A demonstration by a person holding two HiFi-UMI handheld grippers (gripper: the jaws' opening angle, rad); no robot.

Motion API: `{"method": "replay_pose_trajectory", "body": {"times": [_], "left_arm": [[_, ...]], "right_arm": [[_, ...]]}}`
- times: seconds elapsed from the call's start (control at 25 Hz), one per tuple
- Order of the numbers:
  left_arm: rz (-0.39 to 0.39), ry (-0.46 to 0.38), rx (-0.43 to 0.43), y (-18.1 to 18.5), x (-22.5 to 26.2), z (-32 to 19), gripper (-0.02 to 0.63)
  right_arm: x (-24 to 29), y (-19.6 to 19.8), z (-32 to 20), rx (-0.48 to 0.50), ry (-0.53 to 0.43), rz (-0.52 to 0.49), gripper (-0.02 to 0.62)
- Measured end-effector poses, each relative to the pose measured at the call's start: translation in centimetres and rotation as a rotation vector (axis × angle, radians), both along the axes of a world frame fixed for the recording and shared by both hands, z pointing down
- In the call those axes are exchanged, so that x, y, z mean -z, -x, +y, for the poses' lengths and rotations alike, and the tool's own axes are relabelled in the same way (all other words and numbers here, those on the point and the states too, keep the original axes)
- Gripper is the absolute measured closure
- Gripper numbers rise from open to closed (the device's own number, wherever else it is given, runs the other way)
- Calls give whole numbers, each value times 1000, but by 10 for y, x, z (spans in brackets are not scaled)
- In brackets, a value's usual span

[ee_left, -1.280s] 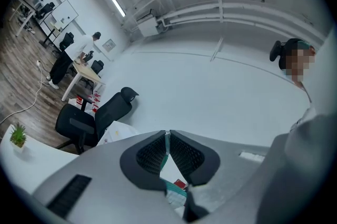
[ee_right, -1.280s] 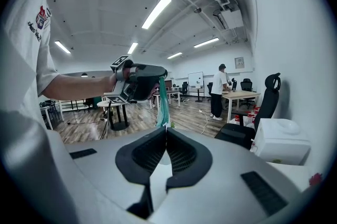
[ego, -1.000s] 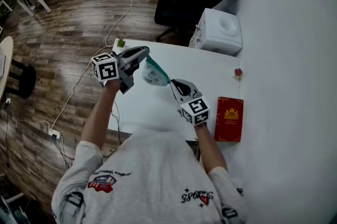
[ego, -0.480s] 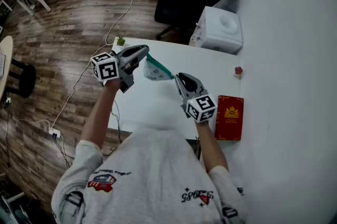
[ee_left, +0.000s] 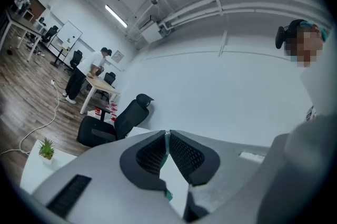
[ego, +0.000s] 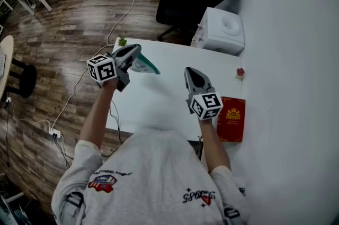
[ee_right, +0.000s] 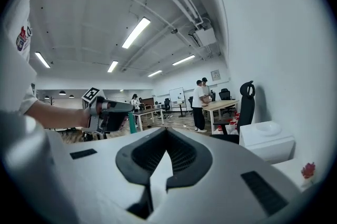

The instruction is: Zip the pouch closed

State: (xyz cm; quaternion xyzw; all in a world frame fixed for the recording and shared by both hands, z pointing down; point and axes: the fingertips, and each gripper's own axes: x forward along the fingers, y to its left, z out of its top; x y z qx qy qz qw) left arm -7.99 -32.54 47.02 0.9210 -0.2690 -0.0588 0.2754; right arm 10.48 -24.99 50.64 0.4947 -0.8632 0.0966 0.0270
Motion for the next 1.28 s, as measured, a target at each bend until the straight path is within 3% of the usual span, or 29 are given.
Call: {"method": "replay_pose_trajectory", "body": {"times": [0.2,0.44,1.28], "left_arm": [[-43,-9,35,16,-8,-2,588],[-100,-82,74,18,-3,0,588],[-157,-159,93,7,-1,1,588]], "right_arm": [[16,-12,-12,-58,-33,4,591],[36,-24,-24,-94,-78,3,591],[42,-28,-34,-105,-100,34,592]]}}
